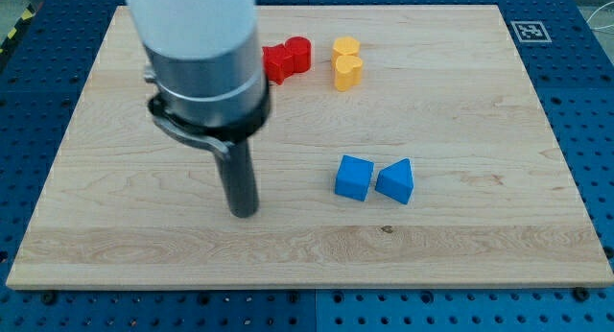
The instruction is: Move your arm towards right side of blue triangle
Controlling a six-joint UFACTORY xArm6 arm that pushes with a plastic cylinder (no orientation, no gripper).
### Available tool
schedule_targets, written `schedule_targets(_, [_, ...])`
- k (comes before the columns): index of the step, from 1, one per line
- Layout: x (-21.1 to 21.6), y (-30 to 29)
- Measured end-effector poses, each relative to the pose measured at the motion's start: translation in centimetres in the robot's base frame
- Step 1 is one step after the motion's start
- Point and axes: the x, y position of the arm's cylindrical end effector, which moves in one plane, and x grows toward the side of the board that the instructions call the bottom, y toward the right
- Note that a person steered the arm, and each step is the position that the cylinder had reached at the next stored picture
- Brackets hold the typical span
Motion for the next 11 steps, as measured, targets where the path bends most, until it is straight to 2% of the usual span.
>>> schedule_targets(3, [3.9,12.1])
schedule_targets(5, [3.1,19.4])
schedule_targets(8, [-1.9,20.2])
schedule_targets(11, [-2.4,19.6])
